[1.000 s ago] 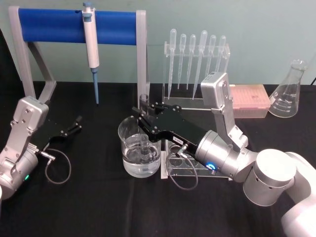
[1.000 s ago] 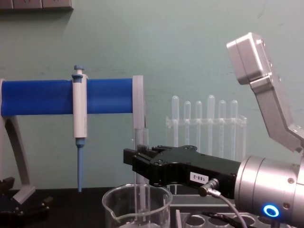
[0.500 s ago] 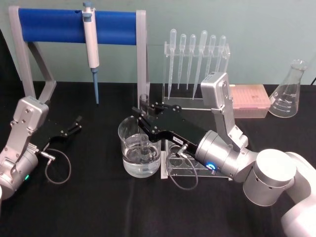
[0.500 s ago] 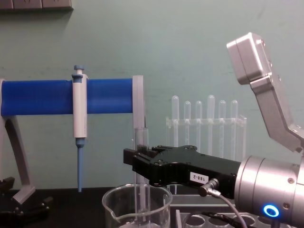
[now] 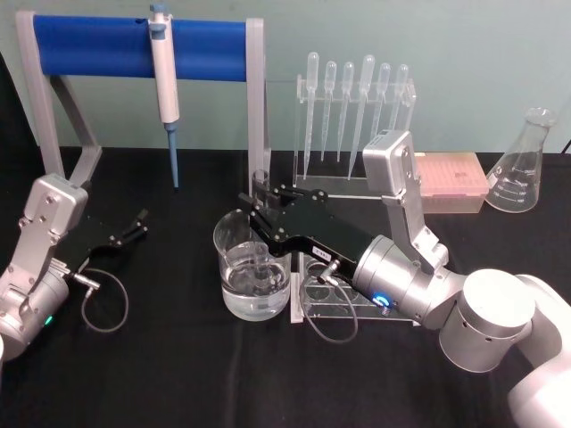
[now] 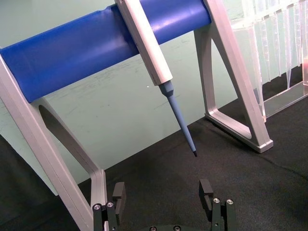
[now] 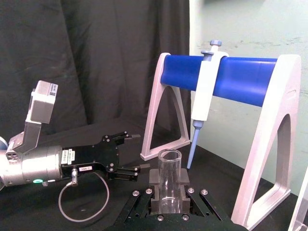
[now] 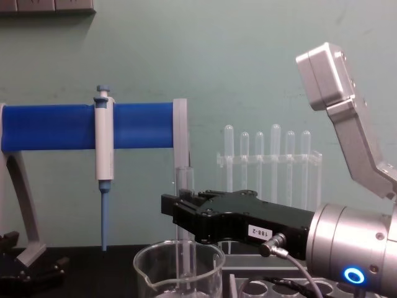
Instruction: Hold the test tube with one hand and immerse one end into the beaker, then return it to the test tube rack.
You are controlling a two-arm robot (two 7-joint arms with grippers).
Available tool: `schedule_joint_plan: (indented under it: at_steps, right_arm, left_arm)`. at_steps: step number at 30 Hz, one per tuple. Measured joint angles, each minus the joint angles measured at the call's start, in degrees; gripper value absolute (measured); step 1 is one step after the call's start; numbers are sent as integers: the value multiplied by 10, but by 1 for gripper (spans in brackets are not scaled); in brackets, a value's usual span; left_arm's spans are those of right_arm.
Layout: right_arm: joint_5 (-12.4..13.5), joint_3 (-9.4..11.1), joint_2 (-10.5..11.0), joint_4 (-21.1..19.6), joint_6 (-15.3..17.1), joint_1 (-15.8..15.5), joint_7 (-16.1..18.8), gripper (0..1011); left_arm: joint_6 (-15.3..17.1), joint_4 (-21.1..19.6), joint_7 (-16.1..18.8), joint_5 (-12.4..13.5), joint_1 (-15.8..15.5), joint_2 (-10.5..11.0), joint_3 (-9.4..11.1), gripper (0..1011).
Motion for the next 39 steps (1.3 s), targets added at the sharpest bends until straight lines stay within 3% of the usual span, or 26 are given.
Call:
schedule_joint_plan:
  at_steps: [39]
  right_arm:
    - [0,0,0,0,0,0,0,225]
  left_arm:
    - [0,0,0,0,0,0,0,1000]
